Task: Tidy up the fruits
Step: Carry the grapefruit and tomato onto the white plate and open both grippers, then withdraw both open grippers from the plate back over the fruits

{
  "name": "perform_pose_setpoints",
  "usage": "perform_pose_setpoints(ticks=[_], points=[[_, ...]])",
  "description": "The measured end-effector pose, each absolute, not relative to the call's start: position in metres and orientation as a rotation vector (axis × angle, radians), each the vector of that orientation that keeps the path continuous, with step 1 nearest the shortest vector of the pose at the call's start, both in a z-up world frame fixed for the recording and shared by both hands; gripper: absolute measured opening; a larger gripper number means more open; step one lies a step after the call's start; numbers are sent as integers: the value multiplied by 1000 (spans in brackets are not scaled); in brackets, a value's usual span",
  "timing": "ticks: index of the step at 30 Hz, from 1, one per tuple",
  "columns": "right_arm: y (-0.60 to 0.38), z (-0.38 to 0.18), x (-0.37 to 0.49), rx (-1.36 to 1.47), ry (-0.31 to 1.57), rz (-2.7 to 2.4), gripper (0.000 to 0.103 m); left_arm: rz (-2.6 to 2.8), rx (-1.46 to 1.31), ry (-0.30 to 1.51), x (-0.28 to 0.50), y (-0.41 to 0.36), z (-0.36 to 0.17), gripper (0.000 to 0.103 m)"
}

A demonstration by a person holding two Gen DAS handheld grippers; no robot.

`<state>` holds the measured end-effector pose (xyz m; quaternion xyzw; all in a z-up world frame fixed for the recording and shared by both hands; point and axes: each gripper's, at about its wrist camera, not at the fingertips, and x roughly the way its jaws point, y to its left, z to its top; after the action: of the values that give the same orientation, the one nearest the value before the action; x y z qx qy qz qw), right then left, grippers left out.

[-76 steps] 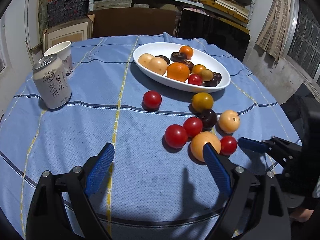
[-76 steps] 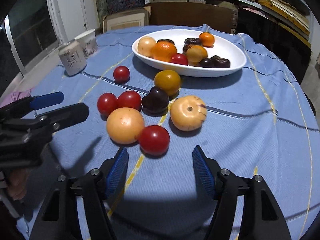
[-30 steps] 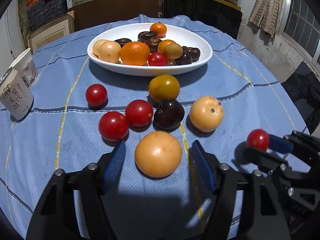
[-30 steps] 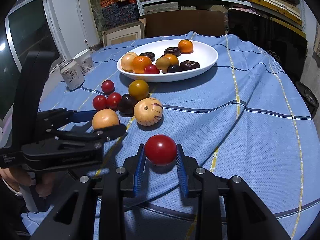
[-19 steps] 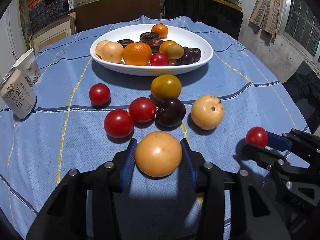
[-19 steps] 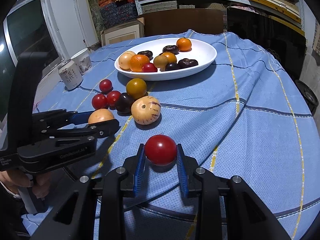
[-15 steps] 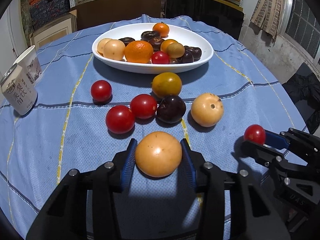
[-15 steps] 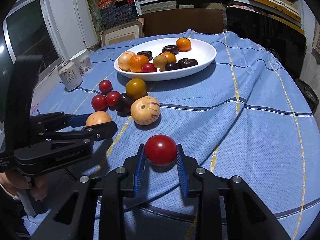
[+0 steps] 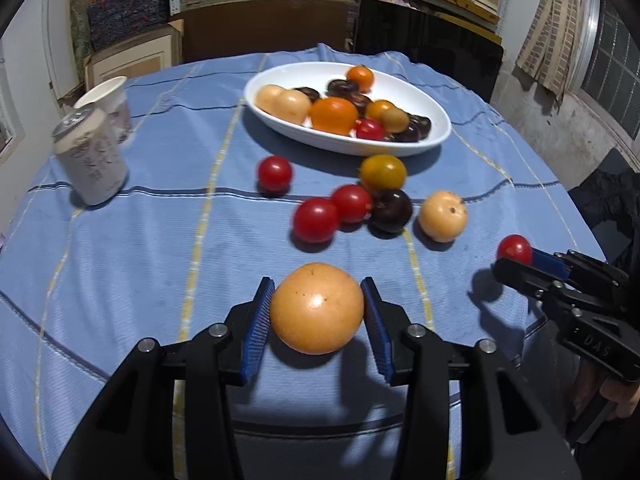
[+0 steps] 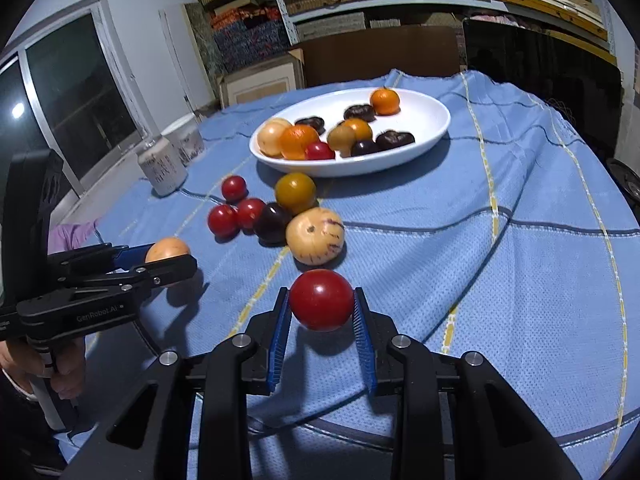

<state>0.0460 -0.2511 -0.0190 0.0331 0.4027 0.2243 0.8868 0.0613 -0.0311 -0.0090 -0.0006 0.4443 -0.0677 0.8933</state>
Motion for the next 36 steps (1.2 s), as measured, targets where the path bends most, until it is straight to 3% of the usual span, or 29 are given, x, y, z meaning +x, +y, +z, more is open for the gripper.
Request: perform_pose_setpoints(ticks=[8,17,25,26,28,31,36], points=[[-247,9,51,88,790,462,32,-178,8,860,81,-20,33,43],[-243,46,124,67,739,417,32,-254,22,826,167,-55,64,43],[-229,15,221,58,822,362,32,-205,29,861,257,-76,49,44],[-229,9,228,64,838,360,32,-206,19,866,263,-75,47,48],[-229,5,232,69,834,360,32,-198,-4,845,271,-73,46,69],[-232,6,228,66,806,359,39,-198,10,816,270,-73,49,70],[-244,13,212,109,788,363,41,-190,9,828,257,-67,50,70]])
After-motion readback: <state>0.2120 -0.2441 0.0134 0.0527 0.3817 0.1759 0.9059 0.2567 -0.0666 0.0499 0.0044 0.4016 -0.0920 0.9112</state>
